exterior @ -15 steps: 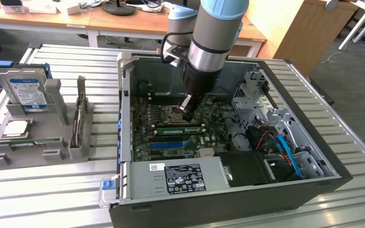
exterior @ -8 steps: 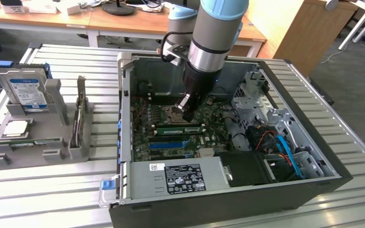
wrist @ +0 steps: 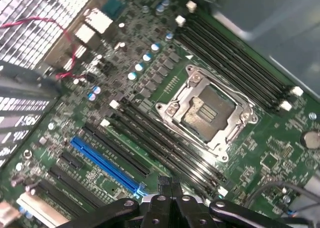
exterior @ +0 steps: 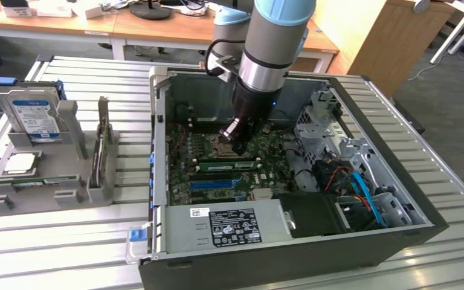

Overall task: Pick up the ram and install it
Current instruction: 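Press down the ram until it locks into place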

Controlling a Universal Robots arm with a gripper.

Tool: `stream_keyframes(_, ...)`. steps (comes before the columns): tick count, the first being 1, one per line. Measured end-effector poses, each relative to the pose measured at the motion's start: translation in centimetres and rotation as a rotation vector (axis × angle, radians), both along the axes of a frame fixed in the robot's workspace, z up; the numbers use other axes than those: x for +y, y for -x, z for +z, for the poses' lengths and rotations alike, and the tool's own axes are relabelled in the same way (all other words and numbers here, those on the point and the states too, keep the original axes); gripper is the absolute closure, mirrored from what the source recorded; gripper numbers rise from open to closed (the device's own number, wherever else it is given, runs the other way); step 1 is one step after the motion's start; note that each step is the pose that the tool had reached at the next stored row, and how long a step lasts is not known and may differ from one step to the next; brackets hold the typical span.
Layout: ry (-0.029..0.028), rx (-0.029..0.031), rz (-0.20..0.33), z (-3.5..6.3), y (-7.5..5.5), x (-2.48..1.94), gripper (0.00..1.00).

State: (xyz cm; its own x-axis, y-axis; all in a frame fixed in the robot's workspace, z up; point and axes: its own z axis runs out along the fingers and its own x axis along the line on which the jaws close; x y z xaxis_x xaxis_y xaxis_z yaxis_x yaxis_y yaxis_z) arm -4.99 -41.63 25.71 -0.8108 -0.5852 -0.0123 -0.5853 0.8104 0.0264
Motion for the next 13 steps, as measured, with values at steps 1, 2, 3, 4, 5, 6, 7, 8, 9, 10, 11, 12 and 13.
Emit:
stream_keyframes(1, 0.0, 0.0, -0.015, -0.01, 0.0, 0.0, 0.89)
stream_keyframes(2, 0.0, 0.0, -0.03, -0.01, 0.0, 0.0, 0.89)
stream_keyframes(3, 0.0001, 0.0, -0.045, -0.01, 0.0, 0.0, 0.89)
stream_keyframes(4, 0.0001, 0.0, -0.061, -0.02, 0.0, 0.0, 0.89)
stream_keyframes(5, 0.0001, 0.0, -0.076, -0.02, 0.0, 0.0, 0.89)
stream_keyframes(6, 0.0001, 0.0, -0.092, -0.03, 0.0, 0.0, 0.89)
stream_keyframes(7, 0.0, 0.0, -0.109, -0.03, 0.0, 0.0, 0.89)
stream_keyframes(8, 0.0001, 0.0, -0.125, -0.04, 0.0, 0.0, 0.89)
stream_keyframes(9, 0.0001, 0.0, -0.141, -0.04, 0.0, 0.0, 0.89)
stream_keyframes(10, 0.0001, 0.0001, -0.157, -0.05, 0.0, 0.0, 0.89)
stream_keyframes(11, 0.0, 0.0, -0.173, -0.05, 0.0, 0.0, 0.89)
stream_keyframes(12, 0.0001, 0.0, -0.189, -0.06, 0.0, 0.0, 0.89)
stream_keyframes(13, 0.0, 0.0, -0.207, -0.07, 0.0, 0.0, 0.89)
